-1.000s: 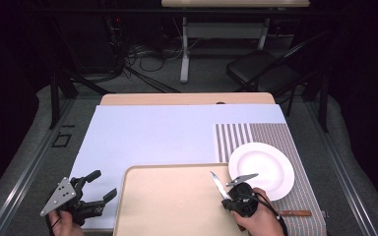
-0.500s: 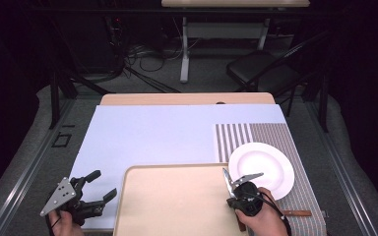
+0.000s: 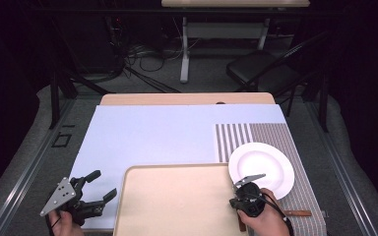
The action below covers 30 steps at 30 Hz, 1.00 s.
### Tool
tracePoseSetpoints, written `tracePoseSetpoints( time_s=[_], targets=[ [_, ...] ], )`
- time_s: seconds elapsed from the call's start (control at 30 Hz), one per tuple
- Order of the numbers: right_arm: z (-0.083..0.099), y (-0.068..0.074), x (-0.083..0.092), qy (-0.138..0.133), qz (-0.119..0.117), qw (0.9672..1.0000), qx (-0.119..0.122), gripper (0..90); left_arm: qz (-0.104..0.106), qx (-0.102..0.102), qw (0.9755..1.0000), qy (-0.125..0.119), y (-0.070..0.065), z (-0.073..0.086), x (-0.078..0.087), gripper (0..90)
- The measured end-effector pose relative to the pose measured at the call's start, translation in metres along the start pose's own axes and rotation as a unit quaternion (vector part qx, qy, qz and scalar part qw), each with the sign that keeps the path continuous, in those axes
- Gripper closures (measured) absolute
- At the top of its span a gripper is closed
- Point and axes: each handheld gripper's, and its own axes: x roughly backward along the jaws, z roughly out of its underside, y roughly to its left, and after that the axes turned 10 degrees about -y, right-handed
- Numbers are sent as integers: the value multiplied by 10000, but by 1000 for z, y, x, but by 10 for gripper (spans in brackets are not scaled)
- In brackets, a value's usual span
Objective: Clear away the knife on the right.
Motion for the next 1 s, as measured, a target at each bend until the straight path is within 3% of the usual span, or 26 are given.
tracePoseSetpoints(
  time_s=[0.4,0.7,0.87,1.0],
  targets=[
    [-2,4,7,-161,-183,9997,-18,847,1,13,10000,10,0,0,0,154],
    [-5,5,16,-562,-279,9979,179,675,-31,18,10000,12,0,0,0,154],
    [-8,4,23,-844,-317,9956,261,639,-58,22,10000,1,0,0,1,154],
    [-6,1,26,-1188,-347,9895,747,638,-73,19,10000,6,0,0,2,154]
  ],
)
